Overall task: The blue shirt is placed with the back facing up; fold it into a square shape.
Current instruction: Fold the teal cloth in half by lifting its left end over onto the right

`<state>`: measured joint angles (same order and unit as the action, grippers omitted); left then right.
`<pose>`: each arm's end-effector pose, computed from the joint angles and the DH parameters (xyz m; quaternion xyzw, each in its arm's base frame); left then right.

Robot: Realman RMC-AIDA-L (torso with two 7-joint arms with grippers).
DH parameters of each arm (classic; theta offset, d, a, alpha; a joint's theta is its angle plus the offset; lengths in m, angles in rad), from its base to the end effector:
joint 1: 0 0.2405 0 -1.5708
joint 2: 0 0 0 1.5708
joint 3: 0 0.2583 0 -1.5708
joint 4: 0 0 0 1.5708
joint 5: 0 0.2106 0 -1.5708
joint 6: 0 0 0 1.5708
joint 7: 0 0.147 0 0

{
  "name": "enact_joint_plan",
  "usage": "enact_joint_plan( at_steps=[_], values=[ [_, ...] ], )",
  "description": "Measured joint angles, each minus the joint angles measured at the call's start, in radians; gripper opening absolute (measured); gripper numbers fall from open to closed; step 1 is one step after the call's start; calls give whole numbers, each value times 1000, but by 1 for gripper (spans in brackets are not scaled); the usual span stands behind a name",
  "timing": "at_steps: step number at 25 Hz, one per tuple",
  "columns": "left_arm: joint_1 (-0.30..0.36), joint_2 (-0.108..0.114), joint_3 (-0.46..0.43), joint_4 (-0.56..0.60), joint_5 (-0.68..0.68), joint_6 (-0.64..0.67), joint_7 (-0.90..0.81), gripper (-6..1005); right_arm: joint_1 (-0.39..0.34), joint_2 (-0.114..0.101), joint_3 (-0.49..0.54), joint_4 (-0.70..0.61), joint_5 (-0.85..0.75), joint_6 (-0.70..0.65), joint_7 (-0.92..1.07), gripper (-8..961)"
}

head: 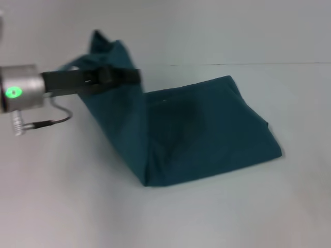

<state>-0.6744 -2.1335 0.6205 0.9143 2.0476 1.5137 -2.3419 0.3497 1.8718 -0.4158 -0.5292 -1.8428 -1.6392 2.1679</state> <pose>-0.1932 0.3888 0.0299 -0.8040 -0.5084 -0.2978 0.0803 0.3526 0.2950 0.1109 -0.6636 0.6103 0.4092 0.1404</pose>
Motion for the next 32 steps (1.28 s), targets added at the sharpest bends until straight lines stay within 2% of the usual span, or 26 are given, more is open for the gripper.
enact_joint_plan(
  at_steps=[3, 6, 12, 16, 19, 26, 29, 32],
  values=[
    [-45, -25, 84, -4, -1, -51, -11, 34, -1, 1, 0, 0, -1, 0, -1, 859],
    [-80, -34, 195, -37, -13, -136, -23, 47, -3, 2, 0, 0, -5, 3, -2, 857],
    [-170, -37, 464, -165, -65, -371, -35, 73, 1, 5, 0, 1, -32, 14, -3, 854],
    [-214, -39, 584, -227, -84, -474, -35, 90, 4, 6, 0, 3, -37, 18, -3, 852],
    [-227, -39, 652, -240, -103, -497, -24, 102, 2, 6, 0, 3, -38, 19, -4, 850],
    [-237, -39, 708, -237, -107, -493, -16, 132, 0, 6, 0, 7, -44, 35, -6, 846],
    [-232, -39, 715, -223, -117, -477, -13, 239, 6, 5, 1, 12, -65, 44, -7, 844],
    [-178, -33, 681, -176, -177, -429, -1, 347, 15, 3, 0, 13, -80, 58, -6, 843]
  ],
)
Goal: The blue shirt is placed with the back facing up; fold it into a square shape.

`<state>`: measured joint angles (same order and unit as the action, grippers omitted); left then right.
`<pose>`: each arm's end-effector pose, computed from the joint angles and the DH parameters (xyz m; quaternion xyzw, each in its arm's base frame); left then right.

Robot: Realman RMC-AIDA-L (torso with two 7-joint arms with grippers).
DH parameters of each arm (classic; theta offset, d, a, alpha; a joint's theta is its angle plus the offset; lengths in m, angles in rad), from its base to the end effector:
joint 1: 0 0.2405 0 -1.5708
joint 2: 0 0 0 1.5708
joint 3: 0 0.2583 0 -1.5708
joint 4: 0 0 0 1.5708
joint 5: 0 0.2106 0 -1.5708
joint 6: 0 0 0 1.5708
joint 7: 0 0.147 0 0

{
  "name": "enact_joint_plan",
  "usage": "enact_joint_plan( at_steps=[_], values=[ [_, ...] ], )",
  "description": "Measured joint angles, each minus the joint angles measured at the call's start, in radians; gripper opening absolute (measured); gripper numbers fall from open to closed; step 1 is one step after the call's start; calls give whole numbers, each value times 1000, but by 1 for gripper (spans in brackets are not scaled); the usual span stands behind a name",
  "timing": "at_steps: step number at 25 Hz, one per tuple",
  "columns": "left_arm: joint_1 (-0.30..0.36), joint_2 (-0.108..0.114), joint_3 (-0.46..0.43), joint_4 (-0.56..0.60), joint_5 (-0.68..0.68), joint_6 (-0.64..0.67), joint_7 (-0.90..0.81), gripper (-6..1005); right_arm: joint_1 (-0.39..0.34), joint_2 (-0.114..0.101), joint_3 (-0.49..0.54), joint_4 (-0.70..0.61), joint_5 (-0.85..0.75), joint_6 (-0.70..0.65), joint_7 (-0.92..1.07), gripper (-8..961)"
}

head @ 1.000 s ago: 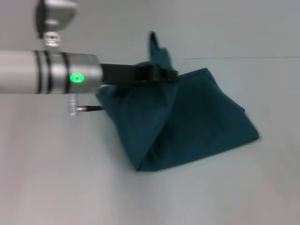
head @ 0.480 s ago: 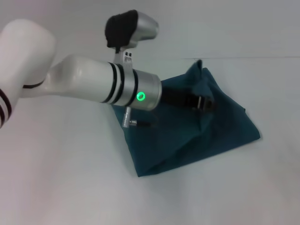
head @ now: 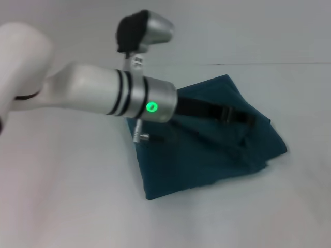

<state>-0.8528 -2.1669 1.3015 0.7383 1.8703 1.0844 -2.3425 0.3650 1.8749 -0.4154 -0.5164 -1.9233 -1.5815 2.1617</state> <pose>-0.0979 0.3961 -0.0989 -0.8948 -0.4114 -0.1676 0.0455 0.3605 0.2984 0.0997 -0.6654 0.6288 0.3721 0.1529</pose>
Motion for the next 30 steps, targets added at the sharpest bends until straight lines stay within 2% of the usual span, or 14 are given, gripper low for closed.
enact_joint_plan(
  at_steps=[4, 9, 11, 14, 19, 20, 22, 25, 30],
  values=[
    [111, 1, -111, 62, -100, 81, 37, 432, 18, -6, 0, 0, -23, 13, 7, 841],
    [225, 16, -373, 25, -163, 194, -45, 538, 74, -20, -3, -10, -96, 16, 25, 838],
    [261, 32, -442, 5, -164, 242, -94, 580, 118, -31, -13, -13, -157, 16, 40, 837],
    [311, 52, -495, -3, -158, 306, -145, 720, 206, -48, -50, -17, -253, 37, 90, 835],
    [388, 58, -618, 4, -143, 406, -144, 947, 370, -61, -152, -35, -432, 107, 232, 832],
    [403, 58, -647, 7, -138, 425, -139, 946, 406, -60, -173, -37, -467, 120, 258, 832],
    [420, 58, -683, 11, -127, 448, -132, 943, 465, -50, -206, -39, -524, 148, 289, 830],
    [440, 59, -734, 18, -107, 476, -123, 938, 536, -21, -253, -39, -580, 195, 320, 829],
    [460, 59, -784, 20, -75, 498, -113, 939, 587, 35, -348, -29, -604, 297, 339, 826]
  ],
)
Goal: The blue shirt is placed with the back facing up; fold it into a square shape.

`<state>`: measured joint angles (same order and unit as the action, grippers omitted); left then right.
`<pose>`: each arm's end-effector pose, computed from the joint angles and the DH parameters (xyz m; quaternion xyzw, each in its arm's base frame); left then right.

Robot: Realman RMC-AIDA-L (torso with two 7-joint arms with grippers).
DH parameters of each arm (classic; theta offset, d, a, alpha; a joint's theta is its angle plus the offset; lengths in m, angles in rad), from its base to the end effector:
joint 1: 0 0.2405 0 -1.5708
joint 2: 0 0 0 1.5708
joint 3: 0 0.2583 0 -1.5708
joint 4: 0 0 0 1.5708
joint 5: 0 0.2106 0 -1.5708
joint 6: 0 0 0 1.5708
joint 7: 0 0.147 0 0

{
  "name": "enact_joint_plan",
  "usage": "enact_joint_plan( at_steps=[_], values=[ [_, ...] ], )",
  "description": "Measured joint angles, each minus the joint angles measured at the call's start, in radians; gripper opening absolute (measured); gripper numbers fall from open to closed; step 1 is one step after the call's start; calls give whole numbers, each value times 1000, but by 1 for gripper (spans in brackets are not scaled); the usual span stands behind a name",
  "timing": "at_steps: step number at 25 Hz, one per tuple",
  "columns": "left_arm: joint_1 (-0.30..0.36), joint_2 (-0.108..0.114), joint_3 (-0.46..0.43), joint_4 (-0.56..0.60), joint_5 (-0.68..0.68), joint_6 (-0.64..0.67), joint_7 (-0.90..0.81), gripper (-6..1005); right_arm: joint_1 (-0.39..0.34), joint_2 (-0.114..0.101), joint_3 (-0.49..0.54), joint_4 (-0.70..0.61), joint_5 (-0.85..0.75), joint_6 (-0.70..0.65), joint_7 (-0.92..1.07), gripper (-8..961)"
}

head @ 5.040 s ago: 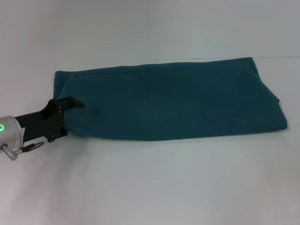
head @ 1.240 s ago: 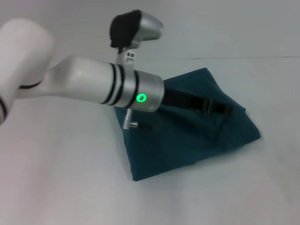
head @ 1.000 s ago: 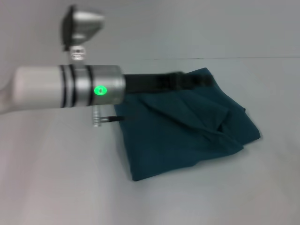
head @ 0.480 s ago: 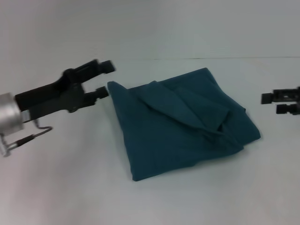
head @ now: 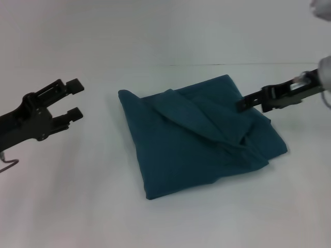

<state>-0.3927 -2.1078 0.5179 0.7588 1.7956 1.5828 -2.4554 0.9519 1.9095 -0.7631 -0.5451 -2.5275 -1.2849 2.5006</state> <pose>-0.2886 0.3186 0.0479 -0.6144 -0.6560 -0.4360 0.0463 0.2197 0.4480 0.0321 -0.8195 0.5431 0.0128 0.1826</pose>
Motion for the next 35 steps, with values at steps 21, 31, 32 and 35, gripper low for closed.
enact_joint_plan(
  at_steps=[21, 31, 32, 35],
  values=[
    [1, -6, -8, -12, 15, -20, 20, 939, -25, 84, -70, 48, 0, 211, -22, 814],
    [0, -7, -9, -15, 14, -36, 20, 939, -17, 95, -80, 88, 24, 249, -49, 809],
    [0, -7, -9, -15, 14, -36, 20, 939, -15, 95, -82, 96, 23, 251, -48, 808],
    [0, -8, -11, -15, 14, -37, 20, 939, -15, 95, -85, 108, 23, 252, -40, 806]
  ],
)
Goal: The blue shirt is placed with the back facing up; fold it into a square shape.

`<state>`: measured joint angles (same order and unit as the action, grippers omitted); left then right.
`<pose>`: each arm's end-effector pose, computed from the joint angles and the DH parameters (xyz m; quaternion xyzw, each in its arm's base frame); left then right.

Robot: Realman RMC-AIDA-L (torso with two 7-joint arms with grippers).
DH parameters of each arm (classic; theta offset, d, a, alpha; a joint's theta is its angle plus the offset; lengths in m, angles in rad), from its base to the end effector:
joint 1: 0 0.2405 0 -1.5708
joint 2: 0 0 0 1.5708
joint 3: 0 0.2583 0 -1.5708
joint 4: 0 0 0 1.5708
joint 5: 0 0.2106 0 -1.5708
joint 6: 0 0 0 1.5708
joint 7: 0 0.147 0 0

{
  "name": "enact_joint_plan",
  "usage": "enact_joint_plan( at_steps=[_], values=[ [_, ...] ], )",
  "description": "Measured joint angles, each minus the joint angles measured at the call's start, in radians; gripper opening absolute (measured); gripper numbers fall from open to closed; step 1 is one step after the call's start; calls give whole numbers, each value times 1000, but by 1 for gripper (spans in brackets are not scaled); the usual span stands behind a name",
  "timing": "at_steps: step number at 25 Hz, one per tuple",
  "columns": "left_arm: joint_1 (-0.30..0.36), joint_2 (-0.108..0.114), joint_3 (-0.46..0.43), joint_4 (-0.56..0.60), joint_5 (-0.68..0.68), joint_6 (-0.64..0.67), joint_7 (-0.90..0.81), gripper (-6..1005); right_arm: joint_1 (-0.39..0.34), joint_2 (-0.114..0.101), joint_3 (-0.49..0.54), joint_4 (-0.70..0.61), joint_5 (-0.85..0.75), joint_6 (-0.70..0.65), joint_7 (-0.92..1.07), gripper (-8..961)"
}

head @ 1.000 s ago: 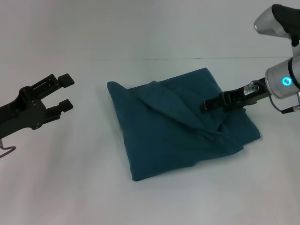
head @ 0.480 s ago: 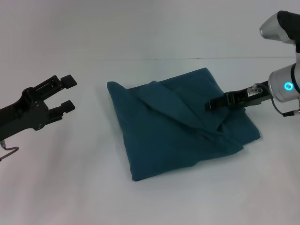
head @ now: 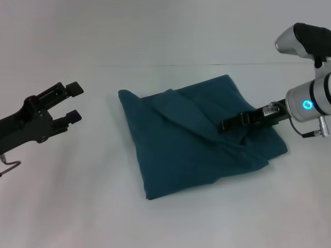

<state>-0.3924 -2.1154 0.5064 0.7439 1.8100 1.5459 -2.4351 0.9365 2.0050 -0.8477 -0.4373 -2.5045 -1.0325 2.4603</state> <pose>-0.2943 0.3196 0.0429 -0.6073 -0.6617 -0.4353 0.0626 0.2344 0.4393 -0.0288 -0.8180 0.5350 0.0047 0.2112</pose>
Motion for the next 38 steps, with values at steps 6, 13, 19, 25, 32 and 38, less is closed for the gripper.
enact_joint_plan(
  at_steps=[6, 13, 19, 25, 32, 38],
  values=[
    [0, 0, 3, -2, 0, -9, 3, 939, 2, 3, 1, 23, 4, -11, 5, 803],
    [-11, 5, 0, -36, -1, -11, 19, 938, 15, 26, 1, 34, 7, -17, -4, 799],
    [-11, 6, -3, -43, -2, -10, 24, 938, 6, 21, 6, 18, 77, -53, -34, 796],
    [-13, 6, -3, -48, -7, -12, 26, 938, -19, 6, 7, 12, 172, -85, -83, 792],
    [-17, 7, -3, -49, -8, -24, 27, 938, -7, 14, -41, 14, 168, -105, -96, 789],
    [-17, 7, -3, -49, -8, -24, 26, 939, 7, 17, -100, 13, 168, -100, -87, 785]
  ],
)
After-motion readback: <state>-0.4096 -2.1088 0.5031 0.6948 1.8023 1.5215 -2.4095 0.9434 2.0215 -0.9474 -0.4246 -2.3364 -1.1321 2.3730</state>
